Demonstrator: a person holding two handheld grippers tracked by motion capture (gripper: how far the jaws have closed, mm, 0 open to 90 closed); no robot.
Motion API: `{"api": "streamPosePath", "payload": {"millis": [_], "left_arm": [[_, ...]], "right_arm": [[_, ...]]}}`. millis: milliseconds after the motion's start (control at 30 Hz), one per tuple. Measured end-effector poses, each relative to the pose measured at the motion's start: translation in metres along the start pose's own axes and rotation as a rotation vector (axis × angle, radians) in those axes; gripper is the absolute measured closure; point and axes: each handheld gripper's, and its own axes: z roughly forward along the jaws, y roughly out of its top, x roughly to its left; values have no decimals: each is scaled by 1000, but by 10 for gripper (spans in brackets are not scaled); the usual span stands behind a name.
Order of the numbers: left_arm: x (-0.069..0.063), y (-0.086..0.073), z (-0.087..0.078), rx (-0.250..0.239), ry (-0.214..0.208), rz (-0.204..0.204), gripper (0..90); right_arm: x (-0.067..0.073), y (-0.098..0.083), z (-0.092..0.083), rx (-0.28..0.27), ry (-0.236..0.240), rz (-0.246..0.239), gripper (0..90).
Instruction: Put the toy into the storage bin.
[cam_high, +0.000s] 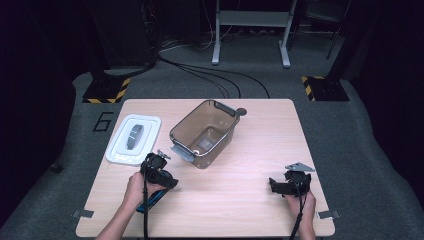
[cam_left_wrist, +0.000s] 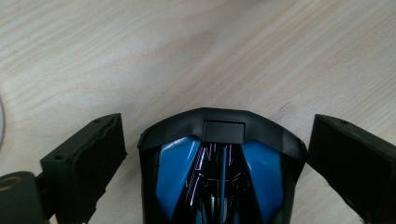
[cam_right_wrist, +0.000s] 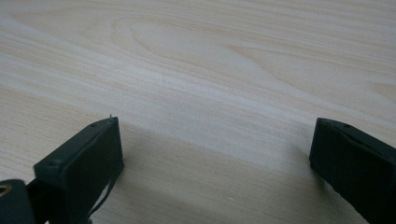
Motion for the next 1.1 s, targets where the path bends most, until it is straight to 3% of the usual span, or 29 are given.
{"api": "streamPosePath", "payload": {"millis": [200,433,800,1100], "left_arm": [[-1,1,2,25,-6,9,214],[-2,0,-1,27,6,23,246],[0,-1,-39,-99,7,38,247],[3,-1,-65,-169,25,55,248]], "right_arm": [[0,0,0,0,0,0,20],[0,0,0,0,0,0,20],[0,0,0,0,0,0,20],[0,0,0,0,0,0,20]]}}
